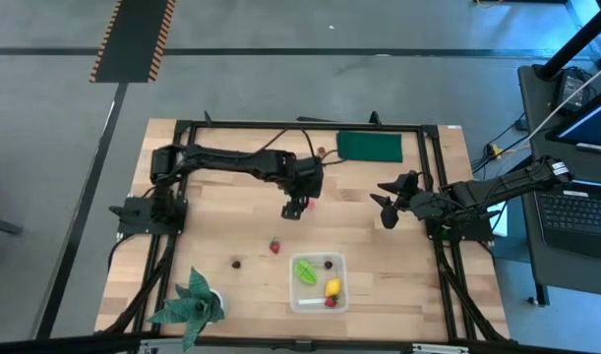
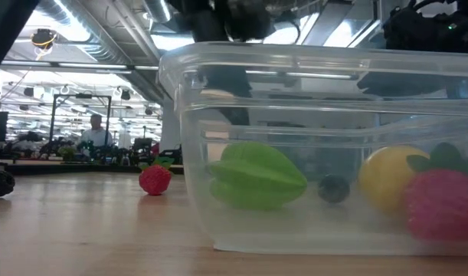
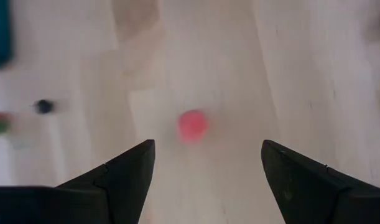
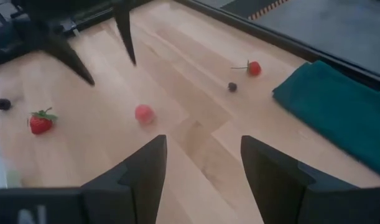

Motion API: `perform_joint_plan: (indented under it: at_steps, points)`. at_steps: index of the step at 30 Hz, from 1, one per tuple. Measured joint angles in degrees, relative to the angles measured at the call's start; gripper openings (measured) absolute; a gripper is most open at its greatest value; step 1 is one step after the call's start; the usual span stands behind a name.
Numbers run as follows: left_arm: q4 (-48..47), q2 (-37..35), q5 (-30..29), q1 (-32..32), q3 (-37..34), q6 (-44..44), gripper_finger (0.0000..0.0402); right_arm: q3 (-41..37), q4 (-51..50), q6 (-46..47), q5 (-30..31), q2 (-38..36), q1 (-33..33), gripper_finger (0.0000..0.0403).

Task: Pick and placing Produce into tupperware
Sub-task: Put the pink peach into the transparent bin

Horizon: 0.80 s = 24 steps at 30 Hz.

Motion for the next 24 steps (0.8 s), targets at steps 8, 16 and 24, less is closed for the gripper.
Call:
perform_joint_plan:
  at_steps: [8,16,24]
  points:
    - [3.27,5.76,0.46,1.2,-0.05,-0.79,0.0269,0.0,0.06,0.2,0.0,0.0,0.0,0.0208]
    - [3.73,8.41,2.04,3.54,-0.11,-4.7,0.0256,0.0,-0.02,-0.02,0.0,0.0,0.0,0.0208]
    - [6.66,8.4,3.51,2.38,-0.09,-6.8,0.0257,0.0,-0.07,-0.28,0.02,0.0,0.0,0.0208]
